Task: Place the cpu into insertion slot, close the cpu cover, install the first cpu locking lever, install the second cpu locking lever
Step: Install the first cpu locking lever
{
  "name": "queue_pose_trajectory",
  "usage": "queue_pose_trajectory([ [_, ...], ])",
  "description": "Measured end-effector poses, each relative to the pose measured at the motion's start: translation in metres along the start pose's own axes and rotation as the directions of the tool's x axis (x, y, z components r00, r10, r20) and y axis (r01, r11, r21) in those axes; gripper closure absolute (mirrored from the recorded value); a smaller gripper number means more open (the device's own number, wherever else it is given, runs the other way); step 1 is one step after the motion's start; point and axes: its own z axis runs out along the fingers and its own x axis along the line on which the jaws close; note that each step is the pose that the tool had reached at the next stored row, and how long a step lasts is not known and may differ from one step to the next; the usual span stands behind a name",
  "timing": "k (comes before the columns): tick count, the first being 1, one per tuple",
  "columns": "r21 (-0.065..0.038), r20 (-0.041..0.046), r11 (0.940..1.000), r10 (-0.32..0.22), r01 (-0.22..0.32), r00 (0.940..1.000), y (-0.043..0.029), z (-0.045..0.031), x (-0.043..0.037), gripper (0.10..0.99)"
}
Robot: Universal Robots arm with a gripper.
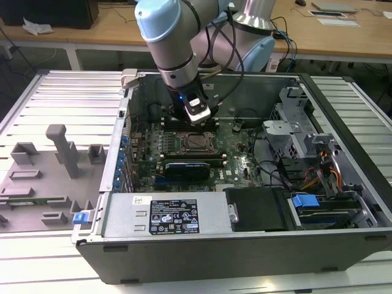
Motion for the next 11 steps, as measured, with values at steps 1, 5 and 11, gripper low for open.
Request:
queue_pose_trajectory([
  [1, 0.0, 0.0, 1.0, 0.0, 0.0, 1.0, -0.0001, 0.0003, 0.0, 0.98],
  [5, 0.0, -0.0002, 1.0, 0.0, 0.0, 1.0, -0.0006, 0.0014, 0.0002, 0.98],
  [11, -0.002, -0.0006, 1.0, 0.001, -0.001, 1.0, -0.002, 0.0014, -0.0002, 0.98],
])
